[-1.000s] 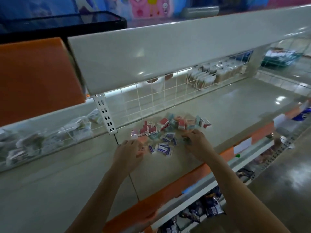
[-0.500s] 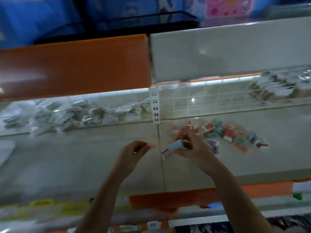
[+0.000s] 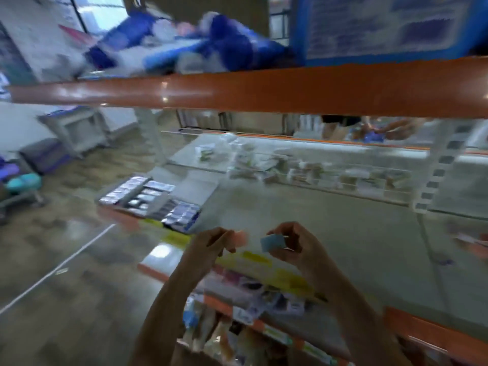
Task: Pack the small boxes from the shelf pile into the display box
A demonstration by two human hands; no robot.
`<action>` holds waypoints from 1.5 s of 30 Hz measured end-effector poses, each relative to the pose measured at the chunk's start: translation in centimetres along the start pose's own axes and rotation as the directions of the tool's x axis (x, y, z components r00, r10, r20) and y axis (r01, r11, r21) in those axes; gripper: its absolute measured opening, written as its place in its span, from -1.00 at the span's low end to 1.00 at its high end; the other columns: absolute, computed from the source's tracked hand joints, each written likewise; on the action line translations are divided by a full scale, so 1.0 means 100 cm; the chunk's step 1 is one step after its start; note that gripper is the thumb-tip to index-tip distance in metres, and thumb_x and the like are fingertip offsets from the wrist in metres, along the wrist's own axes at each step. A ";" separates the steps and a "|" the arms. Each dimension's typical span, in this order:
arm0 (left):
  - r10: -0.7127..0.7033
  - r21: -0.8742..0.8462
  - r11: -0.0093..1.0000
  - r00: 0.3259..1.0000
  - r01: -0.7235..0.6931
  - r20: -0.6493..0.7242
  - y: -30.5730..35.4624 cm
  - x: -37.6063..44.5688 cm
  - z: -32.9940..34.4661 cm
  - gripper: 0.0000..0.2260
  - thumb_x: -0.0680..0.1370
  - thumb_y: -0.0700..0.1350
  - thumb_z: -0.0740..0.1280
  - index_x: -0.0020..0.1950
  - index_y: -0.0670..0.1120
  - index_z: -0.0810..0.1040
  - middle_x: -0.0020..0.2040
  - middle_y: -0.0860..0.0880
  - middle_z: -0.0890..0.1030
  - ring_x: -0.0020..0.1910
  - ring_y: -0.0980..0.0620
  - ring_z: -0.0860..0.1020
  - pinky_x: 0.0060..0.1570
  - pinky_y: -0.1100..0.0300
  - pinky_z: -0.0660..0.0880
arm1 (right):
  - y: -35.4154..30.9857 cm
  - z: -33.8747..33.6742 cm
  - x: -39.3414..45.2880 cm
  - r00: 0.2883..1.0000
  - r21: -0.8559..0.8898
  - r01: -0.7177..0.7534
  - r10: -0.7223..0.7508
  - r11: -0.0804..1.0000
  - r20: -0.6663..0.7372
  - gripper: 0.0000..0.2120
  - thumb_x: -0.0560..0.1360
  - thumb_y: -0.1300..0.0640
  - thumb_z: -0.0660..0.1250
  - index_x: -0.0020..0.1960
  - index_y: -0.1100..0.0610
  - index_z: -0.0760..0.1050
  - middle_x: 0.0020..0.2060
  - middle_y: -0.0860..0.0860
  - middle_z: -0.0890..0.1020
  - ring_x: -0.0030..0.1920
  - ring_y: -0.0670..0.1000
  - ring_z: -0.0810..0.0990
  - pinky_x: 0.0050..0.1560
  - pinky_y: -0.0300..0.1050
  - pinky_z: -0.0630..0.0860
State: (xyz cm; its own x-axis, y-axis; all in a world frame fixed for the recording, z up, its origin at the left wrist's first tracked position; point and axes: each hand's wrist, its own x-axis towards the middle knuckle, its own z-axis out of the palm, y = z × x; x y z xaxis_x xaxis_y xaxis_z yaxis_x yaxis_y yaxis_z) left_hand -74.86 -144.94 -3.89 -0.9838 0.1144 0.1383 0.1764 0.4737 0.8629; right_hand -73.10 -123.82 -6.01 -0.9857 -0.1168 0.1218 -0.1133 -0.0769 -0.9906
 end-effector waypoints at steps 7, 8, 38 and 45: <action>-0.124 0.023 0.992 0.989 0.126 -0.081 -0.083 -0.024 -0.132 -0.73 0.57 -0.04 0.26 -0.30 0.13 0.60 -0.30 -0.03 0.62 -0.38 0.16 0.44 -0.28 0.24 0.36 | 0.020 0.142 0.045 0.995 -0.054 0.010 -0.005 0.998 0.095 -0.65 0.32 0.47 0.44 -0.07 0.11 0.46 -0.19 -0.06 0.60 -0.20 -0.20 0.62 -0.21 -0.32 0.53; -0.134 0.001 0.991 0.986 0.135 -0.104 -0.094 -0.025 -0.146 -0.72 0.58 -0.07 0.25 -0.28 0.14 0.61 -0.29 -0.01 0.63 -0.38 0.16 0.45 -0.29 0.27 0.37 | 0.023 0.157 0.052 0.994 -0.055 0.000 0.006 0.998 0.108 -0.65 0.31 0.45 0.45 -0.06 0.11 0.47 -0.20 -0.05 0.62 -0.19 -0.19 0.63 -0.20 -0.32 0.53; 0.092 0.075 0.990 0.957 -0.117 0.275 -0.247 0.239 -0.330 -0.88 0.41 0.13 0.25 -0.26 0.23 0.57 -0.40 0.21 0.54 -0.38 0.21 0.46 -0.30 0.14 0.38 | 0.052 0.349 0.288 0.999 -0.877 -0.004 0.044 0.481 0.020 -0.76 0.41 0.13 0.39 0.06 0.03 0.47 0.01 -0.07 0.52 0.03 -0.05 0.46 0.02 -0.15 0.42; 0.195 0.017 0.974 0.872 -0.226 0.449 -0.258 0.274 -0.337 -0.86 0.54 -0.02 0.31 -0.16 0.22 0.57 -0.34 0.25 0.58 -0.38 0.27 0.47 -0.33 0.30 0.39 | 0.065 0.371 0.284 0.992 -0.941 -0.124 0.034 0.315 -0.119 -0.78 0.45 0.07 0.37 0.06 -0.06 0.44 0.07 -0.13 0.50 0.13 -0.11 0.39 0.14 -0.22 0.32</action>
State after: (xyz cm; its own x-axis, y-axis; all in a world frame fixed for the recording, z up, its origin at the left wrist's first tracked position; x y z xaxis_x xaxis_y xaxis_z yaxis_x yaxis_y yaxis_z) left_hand -107.52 -183.46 -6.01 -0.8086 0.5842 0.0703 0.3951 0.4504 0.8006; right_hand -97.18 -164.37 -6.62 -0.9968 -0.0006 0.0799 -0.0315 0.9221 -0.3857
